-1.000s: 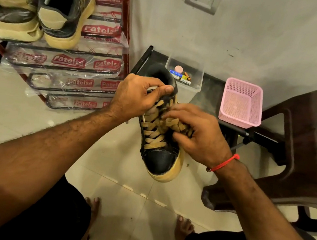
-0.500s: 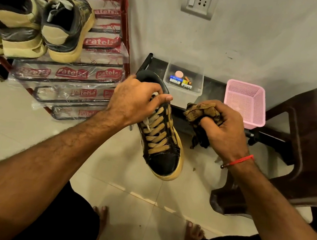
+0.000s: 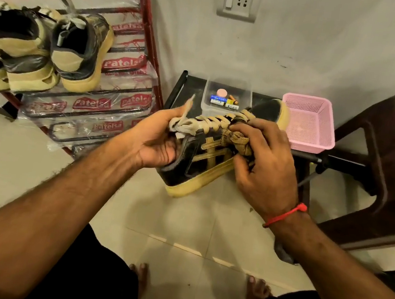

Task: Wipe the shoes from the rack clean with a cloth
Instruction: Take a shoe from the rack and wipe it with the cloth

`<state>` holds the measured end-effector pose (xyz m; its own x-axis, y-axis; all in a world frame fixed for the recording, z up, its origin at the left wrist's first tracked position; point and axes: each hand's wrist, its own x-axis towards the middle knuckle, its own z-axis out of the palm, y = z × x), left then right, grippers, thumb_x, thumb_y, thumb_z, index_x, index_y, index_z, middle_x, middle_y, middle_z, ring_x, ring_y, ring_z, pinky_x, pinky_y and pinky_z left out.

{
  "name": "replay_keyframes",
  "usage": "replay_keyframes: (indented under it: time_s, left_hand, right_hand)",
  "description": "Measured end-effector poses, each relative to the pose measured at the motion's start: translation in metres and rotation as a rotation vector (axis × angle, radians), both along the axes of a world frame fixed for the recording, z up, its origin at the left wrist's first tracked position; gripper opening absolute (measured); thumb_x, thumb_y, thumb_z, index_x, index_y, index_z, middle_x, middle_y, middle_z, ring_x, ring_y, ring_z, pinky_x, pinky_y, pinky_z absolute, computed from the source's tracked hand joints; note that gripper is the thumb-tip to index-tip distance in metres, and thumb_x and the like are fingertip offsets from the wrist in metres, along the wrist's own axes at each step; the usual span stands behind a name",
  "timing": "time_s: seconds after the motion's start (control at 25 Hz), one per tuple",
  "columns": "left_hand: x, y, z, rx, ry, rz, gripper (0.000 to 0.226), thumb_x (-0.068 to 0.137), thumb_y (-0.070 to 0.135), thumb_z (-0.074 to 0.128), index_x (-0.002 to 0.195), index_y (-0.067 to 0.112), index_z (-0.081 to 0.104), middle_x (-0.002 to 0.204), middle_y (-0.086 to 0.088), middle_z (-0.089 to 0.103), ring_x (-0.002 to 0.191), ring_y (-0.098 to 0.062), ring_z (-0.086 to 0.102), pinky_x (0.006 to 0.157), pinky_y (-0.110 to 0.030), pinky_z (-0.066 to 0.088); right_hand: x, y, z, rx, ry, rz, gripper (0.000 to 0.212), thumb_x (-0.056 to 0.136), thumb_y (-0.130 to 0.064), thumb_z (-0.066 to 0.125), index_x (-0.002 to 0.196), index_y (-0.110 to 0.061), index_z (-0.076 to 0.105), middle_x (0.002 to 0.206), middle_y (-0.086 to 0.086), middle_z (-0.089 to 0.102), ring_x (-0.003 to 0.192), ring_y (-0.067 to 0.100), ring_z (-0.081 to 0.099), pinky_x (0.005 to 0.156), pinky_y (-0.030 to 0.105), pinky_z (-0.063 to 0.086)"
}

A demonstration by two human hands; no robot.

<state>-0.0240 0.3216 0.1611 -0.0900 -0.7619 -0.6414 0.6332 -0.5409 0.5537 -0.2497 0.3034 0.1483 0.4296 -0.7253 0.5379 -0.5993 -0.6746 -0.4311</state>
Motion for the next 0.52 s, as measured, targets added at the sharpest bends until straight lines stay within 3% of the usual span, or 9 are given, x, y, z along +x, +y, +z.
replay_keyframes:
  time_s: [0.08, 0.12, 0.28, 0.44, 0.52]
  left_hand:
    - [-0.014, 0.007, 0.001, -0.044, -0.023, -0.034, 0.026, 0.094, 0.025, 0.065, 0.098, 0.003, 0.077, 0.093, -0.011, 0.074, 0.078, -0.018, 0.073, 0.078, -0.025, 0.063]
    - [-0.023, 0.008, 0.003, -0.073, -0.080, -0.035, 0.023, 0.096, 0.020, 0.062, 0.100, 0.003, 0.076, 0.092, -0.011, 0.075, 0.076, -0.018, 0.074, 0.070, -0.028, 0.064]
    - [-0.032, -0.001, -0.004, -0.183, -0.284, 0.059, 0.027, 0.100, 0.021, 0.059, 0.119, 0.007, 0.072, 0.112, -0.013, 0.075, 0.092, -0.020, 0.073, 0.081, -0.036, 0.064]
    - [-0.033, 0.002, -0.008, -0.158, -0.194, 0.050, 0.043, 0.105, 0.041, 0.047, 0.124, 0.010, 0.071, 0.118, -0.015, 0.074, 0.100, -0.027, 0.072, 0.086, -0.043, 0.060]
    - [-0.032, 0.003, -0.010, -0.159, -0.167, 0.038, 0.044, 0.105, 0.041, 0.046, 0.123, 0.010, 0.071, 0.115, -0.015, 0.074, 0.098, -0.028, 0.073, 0.085, -0.045, 0.061]
  right_hand:
    - [0.000, -0.011, -0.009, 0.018, -0.022, 0.020, 0.043, 0.085, -0.013, 0.058, 0.128, -0.010, 0.062, 0.129, 0.012, 0.055, 0.120, 0.029, 0.051, 0.105, 0.036, 0.044]
    - [-0.003, -0.016, -0.012, 0.030, -0.032, 0.018, 0.044, 0.084, -0.010, 0.059, 0.128, -0.010, 0.062, 0.129, 0.011, 0.054, 0.120, 0.028, 0.051, 0.106, 0.036, 0.044]
    - [-0.003, -0.020, -0.016, 0.091, -0.057, 0.101, 0.045, 0.085, -0.011, 0.060, 0.130, -0.010, 0.062, 0.131, 0.012, 0.053, 0.121, 0.028, 0.051, 0.106, 0.043, 0.045]
    - [0.009, 0.003, -0.022, -0.134, 0.094, 0.333, 0.040, 0.089, -0.018, 0.071, 0.128, -0.010, 0.064, 0.130, 0.017, 0.057, 0.117, 0.034, 0.054, 0.099, 0.041, 0.051]
    - [0.006, -0.005, -0.019, -0.197, 0.130, 0.336, 0.037, 0.090, -0.018, 0.073, 0.125, -0.009, 0.067, 0.128, 0.018, 0.059, 0.115, 0.034, 0.055, 0.096, 0.042, 0.052]
